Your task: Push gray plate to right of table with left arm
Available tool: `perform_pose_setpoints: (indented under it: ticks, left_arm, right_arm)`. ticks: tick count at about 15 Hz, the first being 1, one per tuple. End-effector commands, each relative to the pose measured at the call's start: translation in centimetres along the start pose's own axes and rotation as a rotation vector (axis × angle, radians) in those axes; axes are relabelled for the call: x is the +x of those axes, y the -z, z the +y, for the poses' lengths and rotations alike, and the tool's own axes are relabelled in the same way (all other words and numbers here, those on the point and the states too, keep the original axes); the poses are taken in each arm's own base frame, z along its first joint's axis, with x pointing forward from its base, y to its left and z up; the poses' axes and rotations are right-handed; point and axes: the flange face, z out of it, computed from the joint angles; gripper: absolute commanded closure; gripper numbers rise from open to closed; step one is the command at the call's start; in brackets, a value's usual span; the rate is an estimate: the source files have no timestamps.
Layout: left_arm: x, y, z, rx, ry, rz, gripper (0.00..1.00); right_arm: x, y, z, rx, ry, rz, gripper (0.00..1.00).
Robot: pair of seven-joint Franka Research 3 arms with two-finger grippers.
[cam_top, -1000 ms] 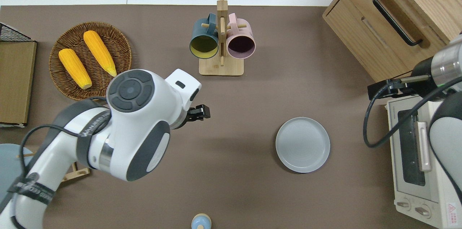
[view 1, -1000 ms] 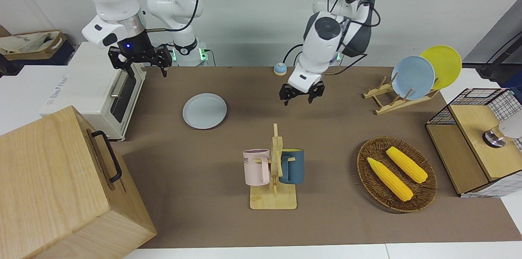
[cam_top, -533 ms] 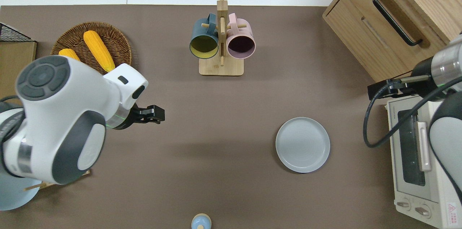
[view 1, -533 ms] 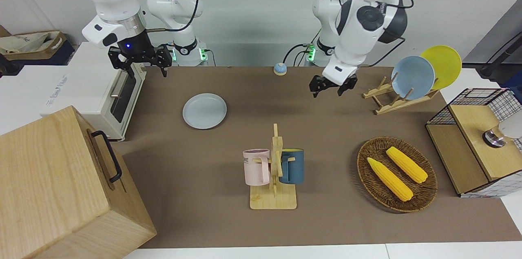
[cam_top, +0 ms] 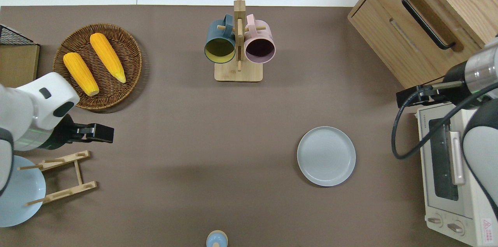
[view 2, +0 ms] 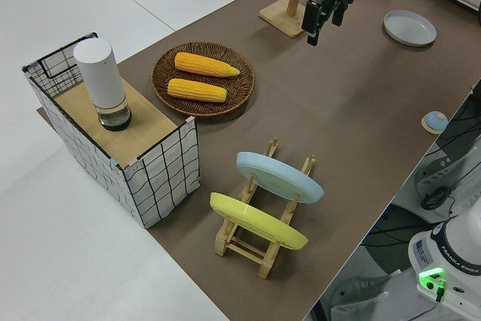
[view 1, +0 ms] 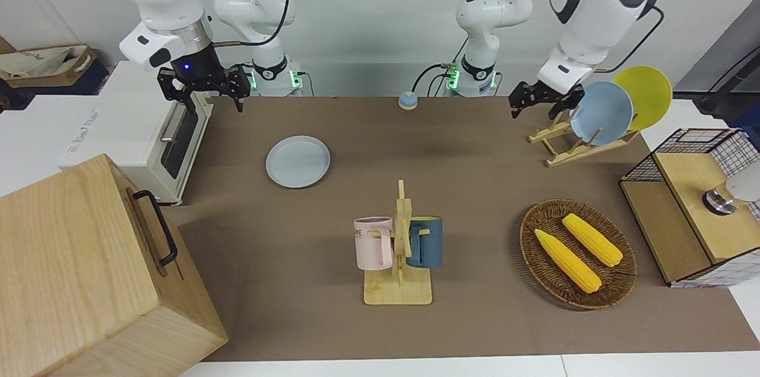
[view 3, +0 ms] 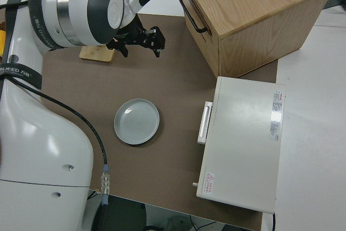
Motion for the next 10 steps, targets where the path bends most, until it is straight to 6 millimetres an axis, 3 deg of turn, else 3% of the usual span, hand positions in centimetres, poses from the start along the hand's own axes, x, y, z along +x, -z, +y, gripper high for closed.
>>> perform_pose_setpoints:
  ticks: [1, 4, 6, 10]
  left_arm:
    - [-1.7, 1.4, -3.9, 0.008, -0.045, 0.003, 0.01]
    - [-2.0, 2.7, -5.4, 0.084, -0.067, 0.013, 0.0]
    - [-1.9, 3.9, -5.4, 0.086, -0.063, 0.035, 0.0]
    - [-1.9, 4.4, -5.0, 0.069, -0.055, 0.047, 0.0]
  right_arm:
    - [-0.3, 0.3, 0.0, 0.006, -0.004, -0.003, 0.017]
    - [-0.3, 0.3, 0.0, 0.006, -0.004, -0.003, 0.017]
    - [-0.3, 0.3, 0.0, 0.006, -0.004, -0.003, 0.017]
    - [-0.3, 0.3, 0.0, 0.006, -0.004, -0.003, 0.017]
